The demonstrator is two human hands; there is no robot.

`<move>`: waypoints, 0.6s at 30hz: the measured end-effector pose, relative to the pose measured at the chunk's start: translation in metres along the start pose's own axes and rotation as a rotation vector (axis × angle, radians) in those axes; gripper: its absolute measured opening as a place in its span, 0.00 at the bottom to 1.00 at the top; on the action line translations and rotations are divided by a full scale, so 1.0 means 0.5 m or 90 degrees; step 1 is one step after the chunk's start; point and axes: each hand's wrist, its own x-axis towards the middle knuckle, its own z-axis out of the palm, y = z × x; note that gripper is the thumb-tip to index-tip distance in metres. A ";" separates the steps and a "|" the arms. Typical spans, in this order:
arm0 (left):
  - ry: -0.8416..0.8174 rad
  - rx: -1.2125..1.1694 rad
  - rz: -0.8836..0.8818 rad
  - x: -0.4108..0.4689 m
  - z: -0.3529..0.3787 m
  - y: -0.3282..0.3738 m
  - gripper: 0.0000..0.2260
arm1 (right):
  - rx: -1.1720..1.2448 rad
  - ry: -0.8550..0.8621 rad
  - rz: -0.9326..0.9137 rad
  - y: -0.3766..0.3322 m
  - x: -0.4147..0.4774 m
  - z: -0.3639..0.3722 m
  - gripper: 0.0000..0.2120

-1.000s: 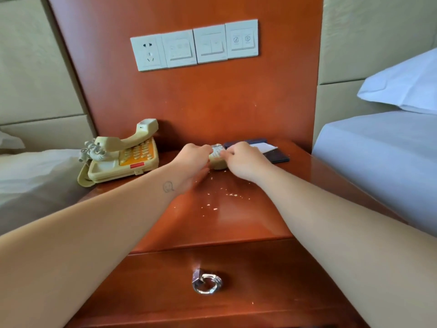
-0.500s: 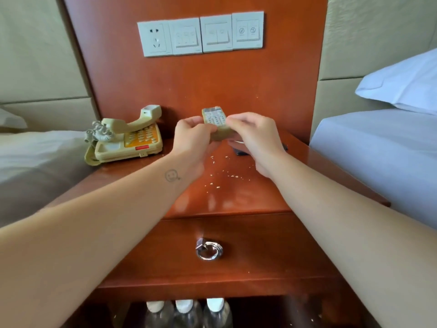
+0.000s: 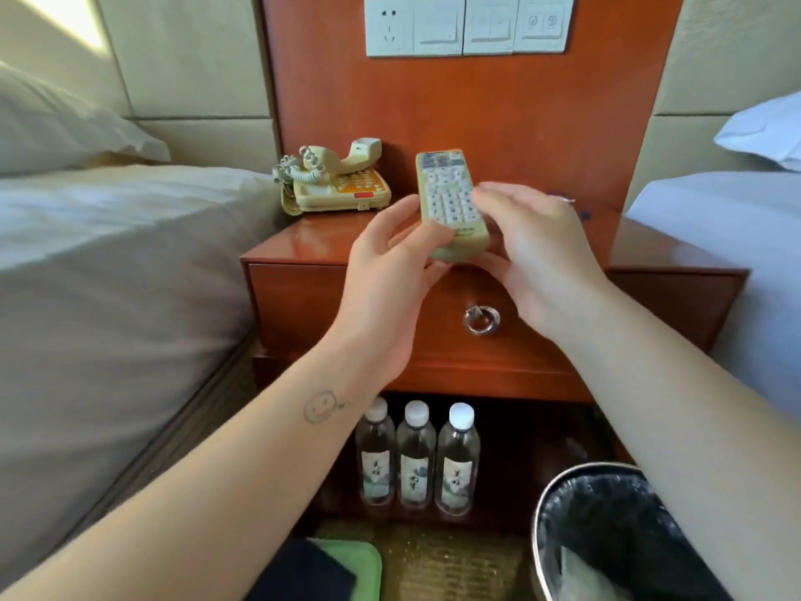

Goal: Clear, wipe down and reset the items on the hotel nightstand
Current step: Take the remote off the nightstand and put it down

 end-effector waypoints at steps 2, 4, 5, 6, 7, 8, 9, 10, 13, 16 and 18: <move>0.012 -0.012 0.001 -0.065 -0.025 -0.001 0.24 | 0.003 0.005 0.019 0.009 -0.067 0.019 0.11; 0.022 -0.009 -0.004 -0.129 -0.048 -0.011 0.23 | -0.012 0.018 0.036 0.027 -0.130 0.028 0.11; 0.025 0.002 -0.009 -0.161 -0.062 -0.019 0.22 | -0.020 0.020 0.045 0.039 -0.162 0.031 0.12; 0.023 0.017 -0.014 -0.193 -0.076 -0.029 0.21 | -0.026 0.018 0.055 0.056 -0.193 0.033 0.12; 0.021 0.028 -0.019 -0.225 -0.090 -0.039 0.20 | -0.027 0.018 0.069 0.073 -0.226 0.033 0.12; 0.019 0.040 -0.023 -0.253 -0.103 -0.050 0.21 | -0.027 0.023 0.082 0.090 -0.254 0.031 0.12; 0.022 0.046 -0.030 -0.280 -0.115 -0.061 0.22 | -0.024 0.030 0.099 0.108 -0.282 0.029 0.12; 0.025 0.050 -0.039 -0.302 -0.127 -0.072 0.23 | -0.016 0.035 0.116 0.125 -0.307 0.028 0.11; 0.038 0.063 -0.064 -0.356 -0.152 -0.108 0.24 | 0.012 0.046 0.163 0.164 -0.366 0.020 0.11; 0.046 0.109 -0.090 -0.411 -0.170 -0.150 0.25 | 0.016 0.065 0.187 0.203 -0.417 0.005 0.11; 0.050 0.145 -0.102 -0.446 -0.181 -0.180 0.26 | 0.001 0.080 0.209 0.232 -0.450 -0.004 0.12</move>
